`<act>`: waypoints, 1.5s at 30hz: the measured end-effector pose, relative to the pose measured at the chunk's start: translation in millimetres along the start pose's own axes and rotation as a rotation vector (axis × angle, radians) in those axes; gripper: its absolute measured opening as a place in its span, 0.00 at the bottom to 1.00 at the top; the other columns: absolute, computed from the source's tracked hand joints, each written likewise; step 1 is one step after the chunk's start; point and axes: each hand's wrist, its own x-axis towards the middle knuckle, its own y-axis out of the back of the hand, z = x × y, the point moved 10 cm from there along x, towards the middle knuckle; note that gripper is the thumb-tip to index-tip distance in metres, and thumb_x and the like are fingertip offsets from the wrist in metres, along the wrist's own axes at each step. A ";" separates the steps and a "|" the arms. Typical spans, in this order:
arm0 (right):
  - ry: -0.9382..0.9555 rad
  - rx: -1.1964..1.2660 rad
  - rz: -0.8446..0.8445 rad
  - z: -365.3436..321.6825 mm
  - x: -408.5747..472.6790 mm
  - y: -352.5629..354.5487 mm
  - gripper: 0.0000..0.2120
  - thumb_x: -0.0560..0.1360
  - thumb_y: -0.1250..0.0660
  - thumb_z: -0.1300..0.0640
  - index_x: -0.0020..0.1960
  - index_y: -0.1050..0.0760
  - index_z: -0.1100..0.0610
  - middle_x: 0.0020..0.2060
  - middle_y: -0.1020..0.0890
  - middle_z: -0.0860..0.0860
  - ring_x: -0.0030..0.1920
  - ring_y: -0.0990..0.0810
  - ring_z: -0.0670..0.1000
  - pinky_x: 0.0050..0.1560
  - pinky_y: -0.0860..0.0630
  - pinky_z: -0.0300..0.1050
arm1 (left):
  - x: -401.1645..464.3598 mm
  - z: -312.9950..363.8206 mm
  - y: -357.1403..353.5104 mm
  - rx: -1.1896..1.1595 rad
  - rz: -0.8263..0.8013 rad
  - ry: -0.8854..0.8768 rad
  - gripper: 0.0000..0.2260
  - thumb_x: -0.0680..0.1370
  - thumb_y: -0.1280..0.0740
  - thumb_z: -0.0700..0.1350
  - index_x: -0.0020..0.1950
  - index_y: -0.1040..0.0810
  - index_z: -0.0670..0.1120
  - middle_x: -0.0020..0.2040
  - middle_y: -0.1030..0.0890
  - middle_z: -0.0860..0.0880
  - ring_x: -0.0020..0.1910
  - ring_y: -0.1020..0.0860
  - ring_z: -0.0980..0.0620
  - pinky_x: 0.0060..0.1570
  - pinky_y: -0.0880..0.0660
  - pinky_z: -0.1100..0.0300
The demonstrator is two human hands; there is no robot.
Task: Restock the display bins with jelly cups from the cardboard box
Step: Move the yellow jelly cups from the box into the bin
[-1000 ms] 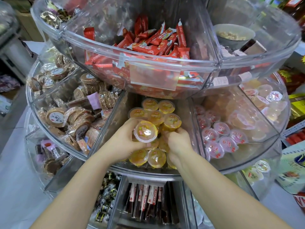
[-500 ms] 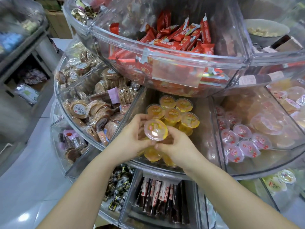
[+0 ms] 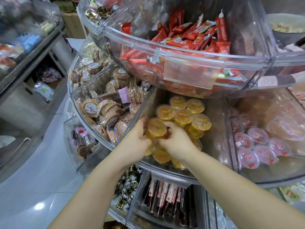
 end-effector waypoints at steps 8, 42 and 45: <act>-0.116 0.220 -0.091 14.6 10.2 -17.9 0.16 0.69 0.27 0.59 0.55 0.24 0.52 0.42 0.18 0.50 0.41 0.19 0.49 0.37 0.22 0.37 | -3.1 14.3 4.4 0.243 -0.012 -0.024 0.35 0.74 0.41 0.31 0.76 0.47 0.54 0.73 0.34 0.51 0.69 0.32 0.52 0.68 0.33 0.50; -0.019 0.469 -0.463 -58.1 -104.3 -117.2 0.06 0.73 0.33 0.65 0.41 0.28 0.56 0.27 0.22 0.49 0.24 0.28 0.45 0.25 0.31 0.35 | -156.8 -60.6 109.6 -0.169 0.664 -0.149 0.16 0.74 0.33 0.36 0.45 0.24 0.60 0.42 0.19 0.58 0.41 0.22 0.63 0.42 0.27 0.74; -0.193 0.479 -0.704 -16.5 -145.1 -208.5 0.07 0.73 0.33 0.65 0.41 0.28 0.56 0.27 0.21 0.51 0.21 0.29 0.45 0.20 0.35 0.34 | -197.6 -158.8 121.3 -0.236 0.748 0.022 0.16 0.74 0.32 0.38 0.45 0.24 0.62 0.41 0.20 0.58 0.40 0.22 0.62 0.42 0.27 0.72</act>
